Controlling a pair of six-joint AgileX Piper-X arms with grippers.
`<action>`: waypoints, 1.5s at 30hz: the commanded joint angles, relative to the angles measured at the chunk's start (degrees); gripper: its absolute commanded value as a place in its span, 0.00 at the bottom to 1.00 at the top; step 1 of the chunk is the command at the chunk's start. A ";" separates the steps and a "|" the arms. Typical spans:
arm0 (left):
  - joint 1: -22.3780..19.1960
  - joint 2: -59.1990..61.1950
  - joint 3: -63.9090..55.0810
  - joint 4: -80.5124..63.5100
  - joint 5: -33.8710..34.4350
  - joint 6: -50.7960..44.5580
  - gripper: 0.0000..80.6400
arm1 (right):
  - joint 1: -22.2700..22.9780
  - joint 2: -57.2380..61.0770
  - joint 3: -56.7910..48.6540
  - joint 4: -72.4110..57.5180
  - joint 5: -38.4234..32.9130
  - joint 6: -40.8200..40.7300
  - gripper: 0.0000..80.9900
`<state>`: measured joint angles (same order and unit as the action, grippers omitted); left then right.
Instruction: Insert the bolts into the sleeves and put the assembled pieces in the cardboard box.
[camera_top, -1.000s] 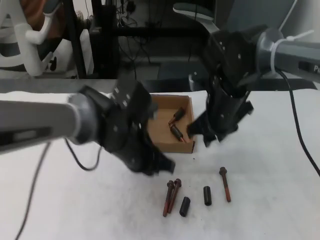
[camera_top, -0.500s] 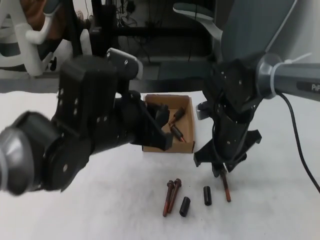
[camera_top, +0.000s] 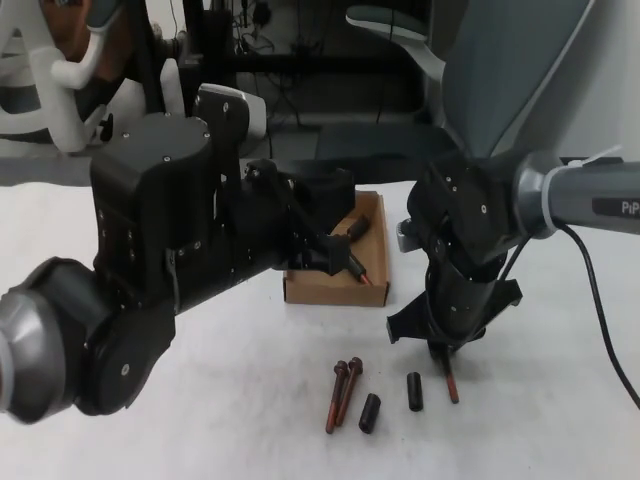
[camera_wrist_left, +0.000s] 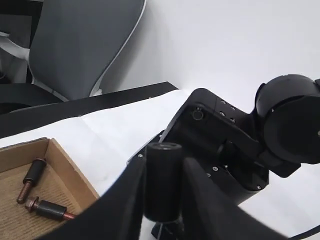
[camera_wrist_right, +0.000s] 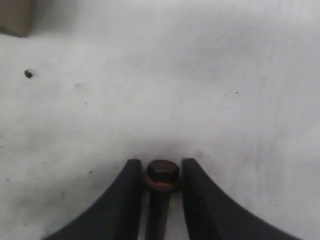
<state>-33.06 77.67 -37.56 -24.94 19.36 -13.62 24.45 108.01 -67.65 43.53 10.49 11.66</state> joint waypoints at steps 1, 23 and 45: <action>-0.23 -0.88 -0.04 -1.46 0.32 -0.57 0.02 | -0.08 -0.80 0.47 -0.81 -0.02 0.32 0.00; -0.23 -2.45 4.92 -1.96 -5.47 -0.89 0.02 | 0.69 -26.94 0.45 -29.22 -9.54 -6.10 0.00; -2.87 4.28 9.98 -26.18 -10.76 2.46 0.02 | 8.02 -27.88 0.45 -26.54 -13.82 -4.38 0.00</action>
<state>-35.68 82.11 -27.53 -49.45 9.41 -13.84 32.43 80.17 -66.89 14.69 -3.49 6.96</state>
